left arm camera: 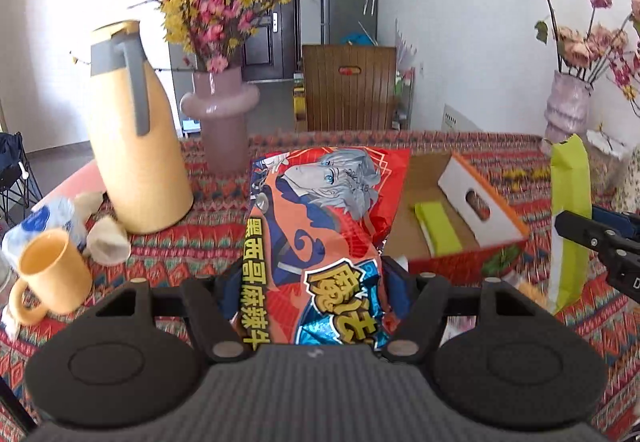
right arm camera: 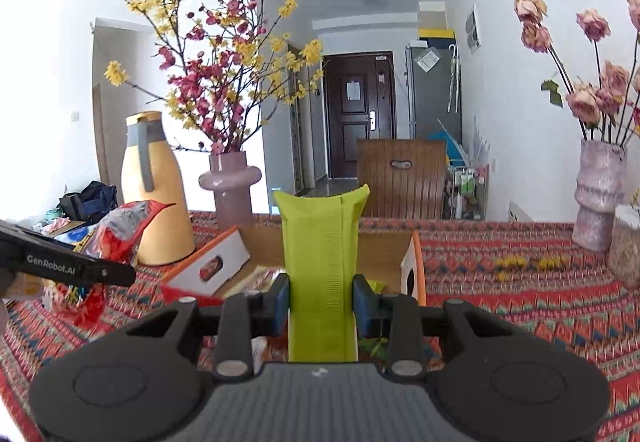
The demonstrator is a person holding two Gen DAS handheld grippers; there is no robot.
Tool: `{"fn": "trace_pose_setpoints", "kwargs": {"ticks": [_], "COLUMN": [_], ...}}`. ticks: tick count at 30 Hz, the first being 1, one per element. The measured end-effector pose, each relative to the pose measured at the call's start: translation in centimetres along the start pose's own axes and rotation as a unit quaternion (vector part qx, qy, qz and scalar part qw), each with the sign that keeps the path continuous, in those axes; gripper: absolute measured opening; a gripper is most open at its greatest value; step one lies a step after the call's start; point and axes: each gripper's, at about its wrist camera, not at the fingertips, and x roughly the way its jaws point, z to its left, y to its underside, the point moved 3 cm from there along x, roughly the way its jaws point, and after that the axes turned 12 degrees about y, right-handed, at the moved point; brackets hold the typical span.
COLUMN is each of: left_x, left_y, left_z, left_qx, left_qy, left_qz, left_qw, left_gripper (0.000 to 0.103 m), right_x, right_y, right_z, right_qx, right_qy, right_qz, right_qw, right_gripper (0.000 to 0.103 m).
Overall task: Organize snacks
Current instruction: 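Lower both snacks into the red box and open both grippers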
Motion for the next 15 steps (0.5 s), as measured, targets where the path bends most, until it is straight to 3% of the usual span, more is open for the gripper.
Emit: {"fn": "trace_pose_setpoints", "kwargs": {"ticks": [15], "left_x": [7.4], "left_y": [-4.8], "left_z": [2.0], "left_qx": [-0.032], "left_qy": [-0.004], "left_qz": [-0.025], "left_qw": [0.9992], "left_gripper": [0.069], "right_x": [8.8], "right_y": [-5.3], "right_z": [1.6], "right_qx": [0.000], "right_qy": [0.017], "right_qz": [-0.015], "right_qw": [1.000], "right_gripper": [0.032]}}
